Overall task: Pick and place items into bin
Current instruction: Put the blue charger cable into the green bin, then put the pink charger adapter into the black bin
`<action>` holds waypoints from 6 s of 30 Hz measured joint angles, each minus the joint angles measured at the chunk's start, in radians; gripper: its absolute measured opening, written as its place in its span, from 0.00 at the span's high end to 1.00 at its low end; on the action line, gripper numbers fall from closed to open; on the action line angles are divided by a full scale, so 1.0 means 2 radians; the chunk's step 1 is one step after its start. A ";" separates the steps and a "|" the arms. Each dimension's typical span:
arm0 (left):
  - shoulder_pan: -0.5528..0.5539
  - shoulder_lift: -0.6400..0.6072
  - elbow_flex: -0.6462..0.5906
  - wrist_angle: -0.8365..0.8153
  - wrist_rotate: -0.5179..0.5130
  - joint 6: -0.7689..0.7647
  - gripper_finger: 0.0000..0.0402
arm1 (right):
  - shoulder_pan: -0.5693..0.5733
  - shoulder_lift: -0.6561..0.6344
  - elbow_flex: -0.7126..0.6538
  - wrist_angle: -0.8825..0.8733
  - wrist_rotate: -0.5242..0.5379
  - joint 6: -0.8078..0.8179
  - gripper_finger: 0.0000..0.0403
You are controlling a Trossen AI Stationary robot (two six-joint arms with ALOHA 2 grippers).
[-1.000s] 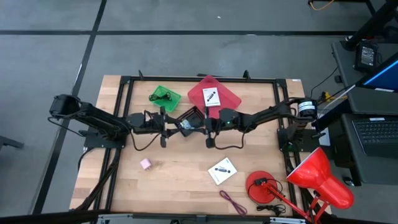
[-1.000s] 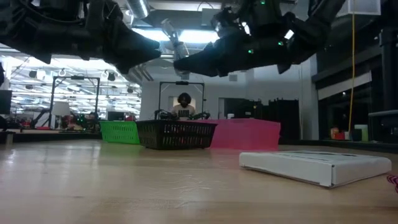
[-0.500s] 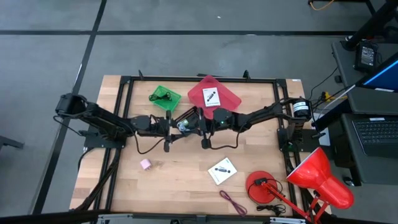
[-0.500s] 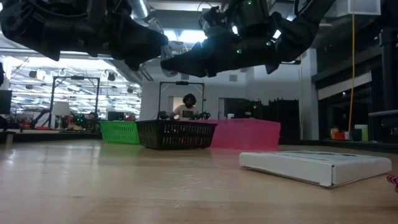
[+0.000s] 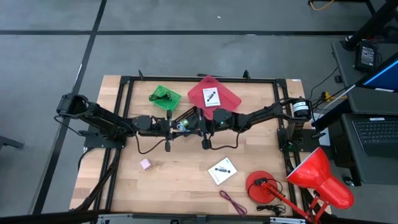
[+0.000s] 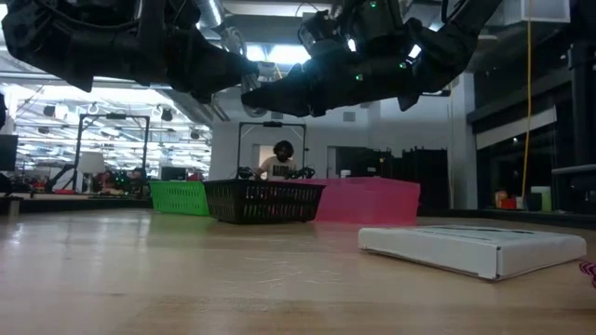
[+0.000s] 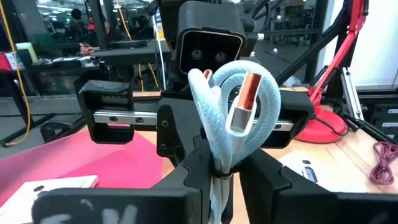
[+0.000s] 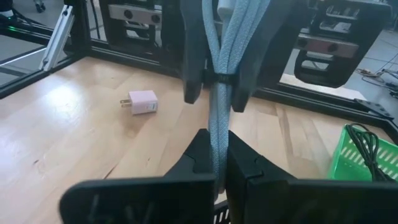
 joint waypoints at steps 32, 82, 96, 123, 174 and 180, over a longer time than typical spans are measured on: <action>0.000 -0.154 -0.055 -0.127 -0.090 0.026 0.86 | 0.000 -0.108 -0.006 -0.167 0.003 0.014 0.63; 0.253 -0.153 0.147 -0.621 -0.096 0.085 0.86 | -0.019 -0.164 -0.169 0.034 0.046 0.014 1.00; 0.297 -0.018 0.198 -0.658 -0.077 0.146 0.86 | -0.019 -0.163 -0.168 0.030 0.046 0.002 1.00; 0.299 0.027 0.198 -0.657 -0.115 0.169 0.76 | -0.019 -0.163 -0.168 0.027 0.046 0.002 1.00; -0.028 -0.159 0.202 -0.836 -0.060 -0.077 0.99 | -0.019 -0.163 -0.168 0.019 0.046 0.002 1.00; -0.092 -0.126 0.258 -0.958 -0.062 -0.219 1.00 | -0.019 -0.163 -0.168 0.019 0.047 0.002 1.00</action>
